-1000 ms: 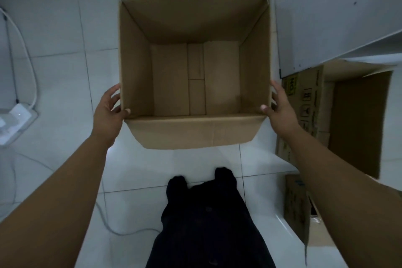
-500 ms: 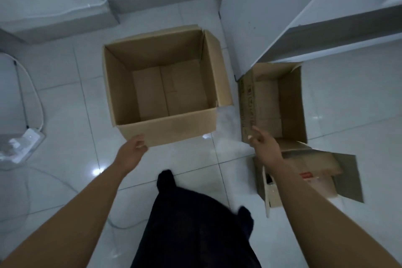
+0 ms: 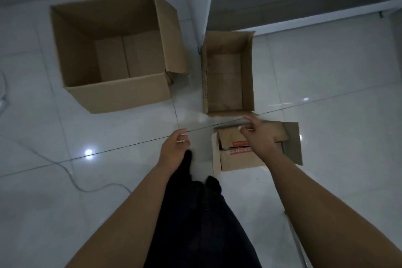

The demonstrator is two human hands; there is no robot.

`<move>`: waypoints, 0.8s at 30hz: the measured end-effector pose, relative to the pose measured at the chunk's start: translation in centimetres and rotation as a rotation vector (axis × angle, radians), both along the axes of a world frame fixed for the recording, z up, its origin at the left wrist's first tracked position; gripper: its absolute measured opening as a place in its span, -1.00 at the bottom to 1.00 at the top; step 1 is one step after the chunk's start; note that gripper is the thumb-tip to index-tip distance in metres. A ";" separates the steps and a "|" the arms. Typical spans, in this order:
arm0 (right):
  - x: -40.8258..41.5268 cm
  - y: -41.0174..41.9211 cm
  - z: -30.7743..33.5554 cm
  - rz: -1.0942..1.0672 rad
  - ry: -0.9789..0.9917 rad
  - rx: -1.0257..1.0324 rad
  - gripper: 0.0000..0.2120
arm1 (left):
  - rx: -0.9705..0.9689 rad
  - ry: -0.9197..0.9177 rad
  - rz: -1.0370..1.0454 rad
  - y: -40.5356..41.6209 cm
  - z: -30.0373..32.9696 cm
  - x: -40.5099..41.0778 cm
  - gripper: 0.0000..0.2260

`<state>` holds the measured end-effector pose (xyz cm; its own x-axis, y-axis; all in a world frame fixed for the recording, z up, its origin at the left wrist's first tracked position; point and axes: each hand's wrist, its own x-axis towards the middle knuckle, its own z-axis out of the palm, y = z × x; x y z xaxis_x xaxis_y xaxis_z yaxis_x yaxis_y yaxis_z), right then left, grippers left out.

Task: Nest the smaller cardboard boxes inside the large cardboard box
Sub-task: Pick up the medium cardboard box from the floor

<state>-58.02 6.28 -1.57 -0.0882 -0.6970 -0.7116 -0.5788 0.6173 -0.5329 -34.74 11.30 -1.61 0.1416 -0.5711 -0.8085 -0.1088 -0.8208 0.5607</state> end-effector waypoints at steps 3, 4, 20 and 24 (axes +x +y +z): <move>-1.8 -0.9 0.0 0.006 0.040 -0.018 -0.61 | 0.037 0.018 -0.006 -0.1 -0.2 -2.6 -0.70; -2.3 -1.3 0.0 -0.003 0.047 -0.030 -0.61 | 0.040 0.010 -0.025 -0.6 -0.6 -3.2 -0.69; -7.5 -8.0 -11.9 0.053 0.204 -0.169 -0.51 | -0.071 -0.187 -0.043 -8.2 -11.8 -8.6 -0.47; -8.2 -10.2 -16.0 0.109 0.203 -0.180 -0.46 | -0.123 -0.212 -0.030 -10.0 -15.8 -9.3 -0.38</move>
<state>-66.20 -3.95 -17.57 -0.1339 -0.8235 -0.5513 -0.7422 0.4519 -0.4949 -44.08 1.25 -17.44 0.2823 -0.6700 -0.6866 -0.2578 -0.7423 0.6185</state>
